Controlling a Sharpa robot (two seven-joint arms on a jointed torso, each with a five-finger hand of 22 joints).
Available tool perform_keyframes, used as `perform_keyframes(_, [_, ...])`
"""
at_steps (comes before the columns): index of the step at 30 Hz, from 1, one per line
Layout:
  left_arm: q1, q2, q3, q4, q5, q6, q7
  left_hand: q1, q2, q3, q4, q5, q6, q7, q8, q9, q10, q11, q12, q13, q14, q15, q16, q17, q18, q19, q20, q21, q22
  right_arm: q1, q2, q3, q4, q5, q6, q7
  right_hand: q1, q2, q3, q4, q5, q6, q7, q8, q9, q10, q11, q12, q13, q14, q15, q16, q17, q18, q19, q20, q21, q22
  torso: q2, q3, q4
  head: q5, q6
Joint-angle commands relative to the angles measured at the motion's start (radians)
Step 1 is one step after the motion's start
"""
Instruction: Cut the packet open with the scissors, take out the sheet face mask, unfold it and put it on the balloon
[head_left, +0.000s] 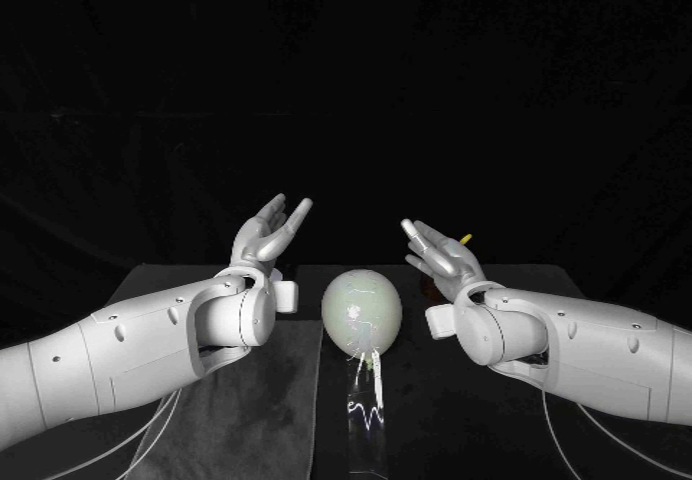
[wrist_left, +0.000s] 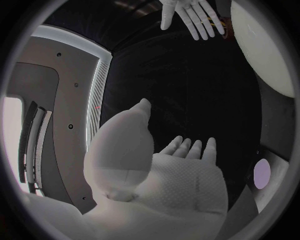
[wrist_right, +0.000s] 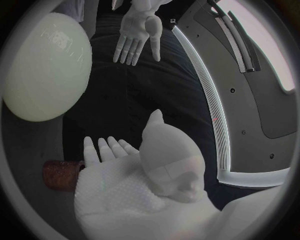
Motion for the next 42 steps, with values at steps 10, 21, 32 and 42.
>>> perform_keyframes(10, [0.001, -0.003, 0.001, -0.002, 0.036, 0.076, 0.030, 0.024, -0.001, 0.001, 0.008, 0.007, 0.009, 0.046, 0.007, 0.001, 0.001, 0.013, 0.006, 0.002, 0.000, 0.009, 0.004, 0.001, 0.019, -0.001, 0.010, 0.006, 0.001, 0.025, -0.015, -0.018, 0.004, -0.080, 0.144, -0.012, 0.024, 0.002, -0.007, 0.003, 0.004, 0.013, 0.106, 0.007, 0.003, 0.008, 0.010, 0.009, 0.002, 0.004, 0.008, 0.007, 0.002, 0.015, 0.002, 0.006, 0.007, 0.001, -0.001, 0.0012, -0.0005, -0.013, 0.010])
perform_keyframes(21, [0.001, -0.027, 0.000, 0.012, 0.043, 0.084, 0.025, 0.027, 0.004, 0.000, 0.007, 0.007, 0.011, 0.054, 0.008, 0.003, 0.005, 0.021, 0.007, 0.003, 0.003, 0.013, 0.005, 0.002, 0.025, -0.004, 0.012, 0.006, 0.001, 0.033, -0.032, -0.017, 0.015, -0.107, 0.117, 0.006, 0.042, 0.000, -0.006, 0.003, 0.007, 0.031, 0.112, 0.012, 0.007, 0.028, 0.016, 0.011, 0.005, 0.017, 0.012, 0.010, 0.004, 0.012, 0.001, 0.005, 0.010, 0.002, 0.000, 0.0006, -0.0020, -0.029, 0.009])
perform_keyframes(32, [0.002, -0.083, 0.000, 0.061, 0.057, 0.115, 0.045, 0.086, 0.054, 0.042, -0.002, 0.007, 0.151, 0.114, 0.080, 0.041, 0.185, 0.082, 0.048, 0.027, 0.206, 0.080, 0.077, 0.059, 0.017, 0.123, 0.032, 0.063, 0.035, 0.058, -0.079, -0.017, 0.058, -0.127, 0.084, 0.030, 0.221, -0.010, 0.041, -0.097, 0.011, 0.218, 0.160, 0.071, 0.047, 0.266, 0.068, 0.046, 0.025, 0.238, 0.066, 0.067, 0.044, -0.034, 0.145, 0.016, 0.090, 0.044, 0.004, -0.0007, -0.0052, -0.055, 0.004])
perform_keyframes(42, [0.002, -0.142, -0.001, 0.116, 0.058, 0.202, 0.040, 0.198, 0.044, 0.082, -0.038, 0.007, 0.578, 0.129, 0.289, 0.141, 0.749, 0.092, 0.177, 0.067, 0.733, 0.017, 0.285, 0.176, 0.055, 0.609, 0.023, 0.284, 0.133, 0.116, -0.182, -0.017, 0.093, -0.261, 0.084, 0.004, 0.401, -0.035, 0.102, -0.297, -0.032, 0.661, 0.141, 0.213, 0.127, 0.788, 0.031, 0.124, 0.045, 0.782, 0.010, 0.236, 0.128, 0.017, 0.610, 0.006, 0.314, 0.134, 0.008, -0.0005, -0.0029, -0.077, 0.000])
